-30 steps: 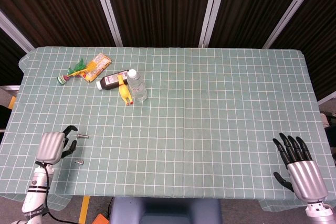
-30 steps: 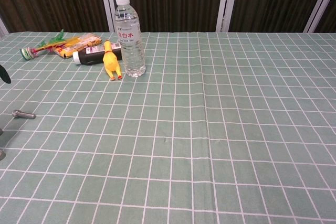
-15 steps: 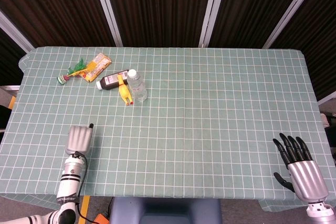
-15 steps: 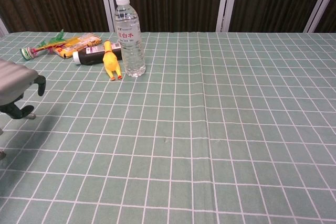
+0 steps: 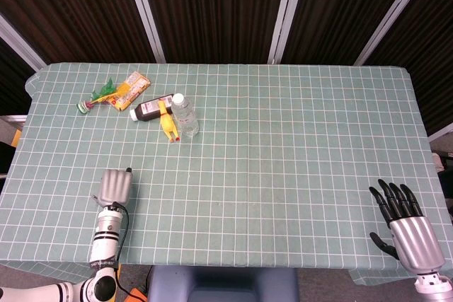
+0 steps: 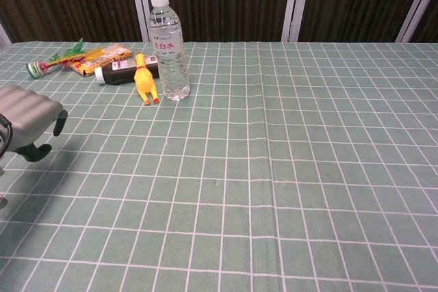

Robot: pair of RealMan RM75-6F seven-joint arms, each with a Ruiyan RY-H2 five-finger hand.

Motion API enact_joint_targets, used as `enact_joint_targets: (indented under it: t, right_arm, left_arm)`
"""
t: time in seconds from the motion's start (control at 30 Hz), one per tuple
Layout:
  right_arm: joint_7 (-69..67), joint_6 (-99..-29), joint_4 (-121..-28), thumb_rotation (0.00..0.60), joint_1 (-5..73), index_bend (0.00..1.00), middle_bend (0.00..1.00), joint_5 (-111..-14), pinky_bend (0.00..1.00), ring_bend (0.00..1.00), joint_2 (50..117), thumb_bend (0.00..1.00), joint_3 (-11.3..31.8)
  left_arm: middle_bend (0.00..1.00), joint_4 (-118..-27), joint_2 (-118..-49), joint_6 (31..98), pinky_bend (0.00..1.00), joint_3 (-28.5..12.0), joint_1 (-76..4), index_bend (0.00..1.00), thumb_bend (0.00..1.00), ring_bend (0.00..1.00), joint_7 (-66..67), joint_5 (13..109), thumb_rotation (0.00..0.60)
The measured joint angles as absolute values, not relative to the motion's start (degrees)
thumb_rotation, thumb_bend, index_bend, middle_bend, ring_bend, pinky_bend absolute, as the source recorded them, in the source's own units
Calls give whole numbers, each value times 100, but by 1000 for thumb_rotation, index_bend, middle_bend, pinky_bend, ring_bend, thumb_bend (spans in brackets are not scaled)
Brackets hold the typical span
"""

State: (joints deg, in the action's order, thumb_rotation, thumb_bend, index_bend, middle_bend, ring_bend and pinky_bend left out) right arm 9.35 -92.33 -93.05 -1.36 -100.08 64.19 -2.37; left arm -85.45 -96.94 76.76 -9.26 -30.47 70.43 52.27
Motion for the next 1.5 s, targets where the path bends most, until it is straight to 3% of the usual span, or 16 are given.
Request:
enact_joint_targets:
  t: [0.53, 1.5]
  right_arm:
    - [961, -9229, -9302, 600, -137, 0, 0, -10006, 0, 0, 6434, 283, -234]
    - [1026, -9198, -9306, 600, -135, 0, 0, -9979, 0, 0, 6461, 283, -226]
  left_arm:
    - [1000, -7823, -9833, 7459, 1000, -764, -3162, 444, 413, 1000, 6802, 5078, 600]
    - [1000, -7423, -9853, 7290, 1000, -612, -3182, 526, 412, 1000, 6370, 5144, 600]
